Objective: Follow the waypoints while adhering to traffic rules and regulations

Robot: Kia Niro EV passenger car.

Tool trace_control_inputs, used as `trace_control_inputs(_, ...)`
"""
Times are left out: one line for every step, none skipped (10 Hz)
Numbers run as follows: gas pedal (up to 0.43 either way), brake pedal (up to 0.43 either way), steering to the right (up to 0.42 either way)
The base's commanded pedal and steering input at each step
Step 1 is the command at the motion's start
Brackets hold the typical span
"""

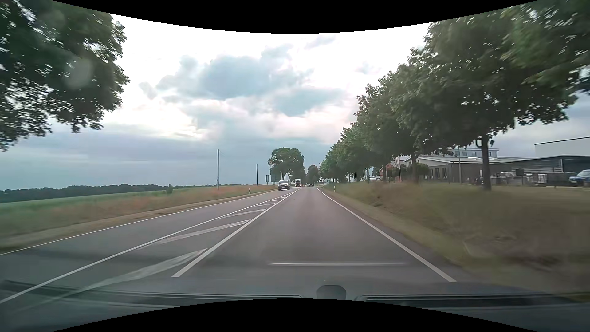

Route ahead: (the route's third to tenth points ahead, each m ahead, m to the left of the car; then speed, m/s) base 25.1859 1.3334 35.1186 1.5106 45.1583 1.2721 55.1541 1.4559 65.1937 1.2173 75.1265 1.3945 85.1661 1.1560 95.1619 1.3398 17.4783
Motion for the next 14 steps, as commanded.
trace_control_inputs(0.268, 0.000, -0.001)
trace_control_inputs(0.228, 0.000, -0.001)
trace_control_inputs(0.177, 0.000, -0.001)
trace_control_inputs(0.177, 0.000, -0.001)
trace_control_inputs(0.177, 0.000, -0.001)
trace_control_inputs(0.177, 0.000, -0.001)
trace_control_inputs(0.177, 0.000, -0.001)
trace_control_inputs(0.177, 0.000, -0.001)
trace_control_inputs(0.177, 0.000, -0.001)
trace_control_inputs(0.177, 0.000, 0.000)
trace_control_inputs(0.177, 0.000, 0.000)
trace_control_inputs(0.177, 0.000, 0.000)
trace_control_inputs(0.177, 0.000, 0.000)
trace_control_inputs(0.169, 0.000, -0.001)
